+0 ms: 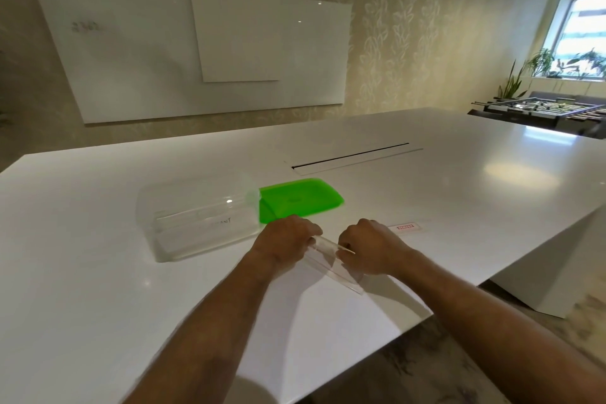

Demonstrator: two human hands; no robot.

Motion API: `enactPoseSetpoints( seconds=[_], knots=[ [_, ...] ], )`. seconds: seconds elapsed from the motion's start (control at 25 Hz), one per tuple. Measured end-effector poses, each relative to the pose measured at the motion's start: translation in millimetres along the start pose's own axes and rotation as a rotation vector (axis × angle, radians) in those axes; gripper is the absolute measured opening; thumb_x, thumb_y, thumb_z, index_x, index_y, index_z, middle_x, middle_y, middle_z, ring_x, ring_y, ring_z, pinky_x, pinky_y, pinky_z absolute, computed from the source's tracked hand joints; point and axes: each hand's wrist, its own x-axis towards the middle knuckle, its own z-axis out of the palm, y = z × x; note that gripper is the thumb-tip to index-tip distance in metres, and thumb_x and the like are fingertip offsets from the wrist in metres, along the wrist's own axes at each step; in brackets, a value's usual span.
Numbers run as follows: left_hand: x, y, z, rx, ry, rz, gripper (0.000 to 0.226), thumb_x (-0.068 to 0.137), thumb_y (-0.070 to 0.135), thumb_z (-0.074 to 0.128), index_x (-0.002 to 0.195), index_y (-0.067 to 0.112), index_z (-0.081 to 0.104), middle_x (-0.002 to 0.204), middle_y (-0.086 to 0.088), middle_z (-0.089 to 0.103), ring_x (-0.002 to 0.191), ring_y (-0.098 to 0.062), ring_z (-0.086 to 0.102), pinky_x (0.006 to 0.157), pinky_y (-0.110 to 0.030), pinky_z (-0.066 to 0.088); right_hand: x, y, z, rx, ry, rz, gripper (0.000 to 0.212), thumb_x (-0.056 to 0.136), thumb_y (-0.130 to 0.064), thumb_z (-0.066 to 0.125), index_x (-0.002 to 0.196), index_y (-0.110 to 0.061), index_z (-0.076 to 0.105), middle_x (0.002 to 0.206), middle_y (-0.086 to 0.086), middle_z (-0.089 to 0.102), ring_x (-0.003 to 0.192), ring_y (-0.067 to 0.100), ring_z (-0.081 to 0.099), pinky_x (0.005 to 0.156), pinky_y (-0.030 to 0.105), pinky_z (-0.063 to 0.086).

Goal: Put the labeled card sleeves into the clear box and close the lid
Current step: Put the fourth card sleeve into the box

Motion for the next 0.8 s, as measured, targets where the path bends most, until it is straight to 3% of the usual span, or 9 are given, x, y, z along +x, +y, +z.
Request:
enactPoseSetpoints(
  seconds=[0.4,0.52,0.64,0.72,0.8],
  knots=[
    [-3,-3,-11,0.233,0.042,0.039,0.014,0.092,0.014,0.053,0.096,0.020,0.065,0.100,0.000,0.069,0.094,-0.025,0.064,0.063,-0.034,0.049,5,-2,-1,-0.135,0.079,-0.025,0.030,0.091,-0.038,0.043,0.078,-0.018,0.061,0.080,0.005,0.067,0.078,0.032,0.063,0.066,0.033,0.043],
    [-10,-6,-18,0.285,0.163,0.095,0.018,0.082,0.003,0.062,0.090,0.017,0.069,0.091,-0.001,0.071,0.082,-0.026,0.066,0.052,-0.032,0.049,5,0,-5,-0.129,0.176,-0.058,0.037,0.091,-0.051,0.043,0.093,-0.023,0.068,0.088,-0.001,0.071,0.085,0.025,0.066,0.071,0.033,0.049],
    [-17,-13,-23,0.292,0.295,0.168,0.019,0.069,0.002,0.079,0.083,0.013,0.072,0.079,-0.002,0.071,0.066,-0.024,0.066,0.041,-0.029,0.046,4,2,-6,0.132,0.387,-0.087,0.050,0.089,-0.064,0.044,0.094,-0.026,0.075,0.086,-0.007,0.076,0.079,0.013,0.070,0.070,0.033,0.055],
    [-21,-19,-27,0.261,0.376,0.181,0.018,0.068,0.003,0.083,0.079,0.012,0.071,0.078,-0.003,0.072,0.061,-0.024,0.066,0.037,-0.028,0.046,10,9,-7,0.449,0.472,-0.087,0.049,0.094,-0.056,0.043,0.084,-0.019,0.074,0.073,-0.001,0.073,0.067,0.016,0.067,0.063,0.036,0.055],
    [-24,-24,-28,0.209,0.464,0.161,0.016,0.070,0.003,0.082,0.075,0.012,0.069,0.079,-0.002,0.072,0.055,-0.024,0.064,0.035,-0.027,0.044,21,18,-6,0.766,0.442,-0.027,0.030,0.097,-0.036,0.054,0.096,-0.014,0.074,0.082,0.004,0.075,0.074,0.019,0.070,0.069,0.043,0.058]
  ],
)
